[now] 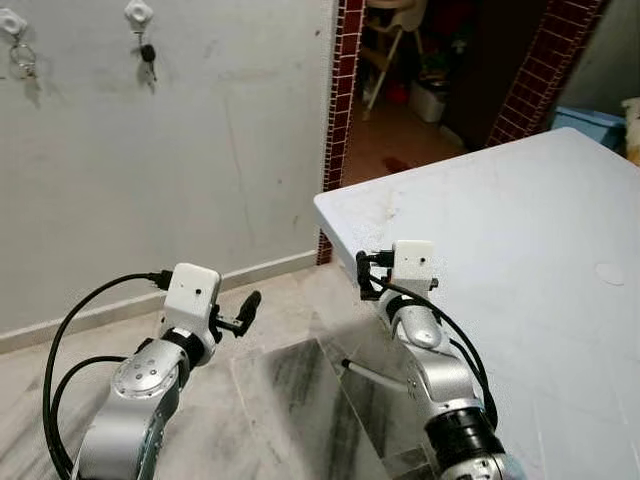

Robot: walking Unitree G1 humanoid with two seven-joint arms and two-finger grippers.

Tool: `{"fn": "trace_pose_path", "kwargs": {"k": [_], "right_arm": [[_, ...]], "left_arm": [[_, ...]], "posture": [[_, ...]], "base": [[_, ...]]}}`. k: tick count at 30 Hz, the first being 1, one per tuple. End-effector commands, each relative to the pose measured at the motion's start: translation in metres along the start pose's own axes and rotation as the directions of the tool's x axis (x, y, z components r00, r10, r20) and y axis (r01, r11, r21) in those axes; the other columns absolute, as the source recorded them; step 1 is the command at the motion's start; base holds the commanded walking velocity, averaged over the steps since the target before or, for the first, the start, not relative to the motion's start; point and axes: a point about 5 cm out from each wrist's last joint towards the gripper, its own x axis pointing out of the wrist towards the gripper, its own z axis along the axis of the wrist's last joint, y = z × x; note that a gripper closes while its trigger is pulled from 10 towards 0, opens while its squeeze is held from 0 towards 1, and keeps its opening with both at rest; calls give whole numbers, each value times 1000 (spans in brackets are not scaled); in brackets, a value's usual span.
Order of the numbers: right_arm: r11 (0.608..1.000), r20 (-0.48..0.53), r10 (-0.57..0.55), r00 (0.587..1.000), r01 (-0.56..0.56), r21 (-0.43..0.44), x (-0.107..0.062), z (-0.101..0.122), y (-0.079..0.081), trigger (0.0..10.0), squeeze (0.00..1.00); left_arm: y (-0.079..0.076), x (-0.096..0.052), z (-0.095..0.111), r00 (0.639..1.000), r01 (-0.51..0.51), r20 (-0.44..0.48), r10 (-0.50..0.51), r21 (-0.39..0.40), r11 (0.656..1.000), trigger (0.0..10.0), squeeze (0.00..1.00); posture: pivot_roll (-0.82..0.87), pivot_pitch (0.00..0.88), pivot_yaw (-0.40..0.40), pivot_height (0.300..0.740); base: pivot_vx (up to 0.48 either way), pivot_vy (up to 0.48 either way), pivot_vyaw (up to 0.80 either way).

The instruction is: Hang keys on a hook

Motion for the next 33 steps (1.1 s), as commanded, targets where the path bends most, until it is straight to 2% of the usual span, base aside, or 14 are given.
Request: {"fn": "trace_pose_path", "kwargs": {"k": [1, 6, 7, 8, 10, 11, 12, 14, 15, 16, 23, 33], "right_arm": [[1000, 7, -22, 1000, 23, -6, 3, 2, -1, 10000, 0], [998, -14, -59, 998, 59, -28, 13, -4, 0, 9961, 0], [998, -14, -63, 998, 63, -26, 14, -4, 0, 8784, 0], [998, -17, -66, 998, 65, -24, 15, -5, 1, 6902, 0], [997, -27, -72, 997, 71, -14, 16, -7, 1, 6745, 0], [997, -28, -75, 997, 75, -13, 16, -7, 0, 7176, 0], [997, -28, -77, 997, 76, -14, 17, -7, 0, 6863, 0], [996, -39, -88, 995, 88, -12, 19, -9, 0, 3608, 0], [996, -42, -94, 995, 94, -13, 19, -10, 0, 2941, 0], [995, -50, -103, 993, 103, -8, 19, -11, -1, 0, 0], [990, -80, -140, 987, 142, 18, 21, -17, -8, 0, 0], [989, -69, -145, 987, 147, 21, 24, -14, -12, 0, 0]], "left_arm": [[-3, -2, 6, 1000, 17, 14, -17, 7, 1000, 10000, 0], [-4, -7, 7, 999, 31, 5, -31, 4, 999, 10000, 0], [-4, -7, 7, 999, 33, 5, -33, 4, 999, 10000, 0], [-4, -7, 7, 999, 34, 5, -34, 3, 999, 10000, 0], [-5, -6, 8, 999, 36, 5, -36, 2, 999, 10000, 0], [-5, -6, 9, 999, 37, 6, -37, 1, 999, 10000, 0], [-5, -5, 9, 999, 39, 9, -39, 0, 999, 10000, 0], [-6, -6, 10, 999, 42, 9, -42, -1, 999, 10000, 0], [-6, -6, 10, 999, 42, 8, -42, -1, 999, 10000, 0], [-6, -6, 10, 999, 42, 6, -42, -2, 999, 10000, 0], [-8, -7, 10, 999, 51, 8, -51, -17, 999, 10000, 0], [-13, -4, 11, 997, 69, 19, -69, -34, 997, 10000, 0]], "posture": [[318, 60, -32, 740], [327, 60, -28, 740], [327, 60, -28, 740], [327, 60, -28, 740], [327, 60, -28, 740], [327, 60, -28, 740], [327, 58, -26, 740], [328, 60, -25, 740], [328, 60, -25, 740], [328, 60, -25, 740], [327, 63, -31, 740], [318, 61, -34, 740]], "base": [[0, 0, 0], [0, 0, 0], [0, 0, 0], [0, 0, 0], [0, 0, 0], [0, 0, 0], [0, 0, 0], [0, 0, 0], [0, 0, 0], [0, 0, 0], [0, 0, 0], [0, 0, 0]]}}
